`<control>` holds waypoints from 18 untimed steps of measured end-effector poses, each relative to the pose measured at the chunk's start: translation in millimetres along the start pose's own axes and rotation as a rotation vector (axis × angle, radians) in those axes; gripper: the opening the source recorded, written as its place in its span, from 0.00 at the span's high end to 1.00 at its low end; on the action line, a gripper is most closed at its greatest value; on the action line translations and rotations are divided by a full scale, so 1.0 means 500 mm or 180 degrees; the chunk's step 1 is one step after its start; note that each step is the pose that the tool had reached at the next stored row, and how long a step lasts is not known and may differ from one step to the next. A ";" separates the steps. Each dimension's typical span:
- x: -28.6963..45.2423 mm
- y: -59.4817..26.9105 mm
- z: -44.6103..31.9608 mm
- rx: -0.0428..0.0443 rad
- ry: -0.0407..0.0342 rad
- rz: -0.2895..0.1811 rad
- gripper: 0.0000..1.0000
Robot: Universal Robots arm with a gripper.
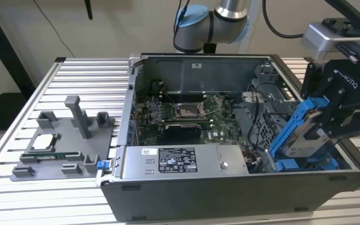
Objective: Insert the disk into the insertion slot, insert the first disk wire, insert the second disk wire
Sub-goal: 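Insert the disk into the insertion slot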
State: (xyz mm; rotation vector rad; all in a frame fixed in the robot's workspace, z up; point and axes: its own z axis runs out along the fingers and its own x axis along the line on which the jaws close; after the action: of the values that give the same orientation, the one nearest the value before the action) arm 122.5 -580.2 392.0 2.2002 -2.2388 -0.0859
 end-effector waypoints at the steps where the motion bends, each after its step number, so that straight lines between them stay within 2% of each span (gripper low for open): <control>1: 0.000 0.000 0.004 0.0000 0.0000 0.0000 1.00; 12: 0.001 -0.001 0.036 0.0000 0.0000 0.0000 1.00; 18: 0.001 -0.002 0.037 0.0000 0.0000 0.0000 1.00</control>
State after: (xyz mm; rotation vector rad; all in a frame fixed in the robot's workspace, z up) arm 122.6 -580.2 373.2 2.2003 -2.2389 -0.0859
